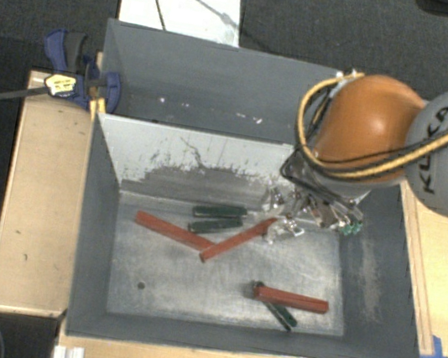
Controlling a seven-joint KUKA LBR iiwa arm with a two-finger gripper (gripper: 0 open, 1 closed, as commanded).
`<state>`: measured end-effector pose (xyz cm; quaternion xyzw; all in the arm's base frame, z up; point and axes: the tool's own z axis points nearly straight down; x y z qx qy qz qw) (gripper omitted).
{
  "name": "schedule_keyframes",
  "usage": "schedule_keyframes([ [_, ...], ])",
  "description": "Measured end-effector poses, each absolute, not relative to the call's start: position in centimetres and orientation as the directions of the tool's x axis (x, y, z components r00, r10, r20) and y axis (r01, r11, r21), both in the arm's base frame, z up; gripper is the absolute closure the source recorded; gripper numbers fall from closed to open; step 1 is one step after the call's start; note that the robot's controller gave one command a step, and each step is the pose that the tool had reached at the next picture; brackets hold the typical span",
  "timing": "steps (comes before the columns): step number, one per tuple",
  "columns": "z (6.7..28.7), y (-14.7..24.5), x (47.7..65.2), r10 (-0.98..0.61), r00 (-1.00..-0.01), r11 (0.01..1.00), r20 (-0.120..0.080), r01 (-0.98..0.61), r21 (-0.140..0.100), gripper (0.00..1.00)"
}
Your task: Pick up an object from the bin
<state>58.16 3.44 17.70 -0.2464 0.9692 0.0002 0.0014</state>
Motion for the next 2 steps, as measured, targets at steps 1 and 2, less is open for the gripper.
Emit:
schedule_keyframes([
  [1,17.7,3.4,58.2,-0.477,-0.879,0.879,-0.003,-0.477,0.000,1.00],
  [2,20.5,2.5,58.5,-0.506,-0.863,0.863,-0.003,-0.506,0.000,1.00],
])
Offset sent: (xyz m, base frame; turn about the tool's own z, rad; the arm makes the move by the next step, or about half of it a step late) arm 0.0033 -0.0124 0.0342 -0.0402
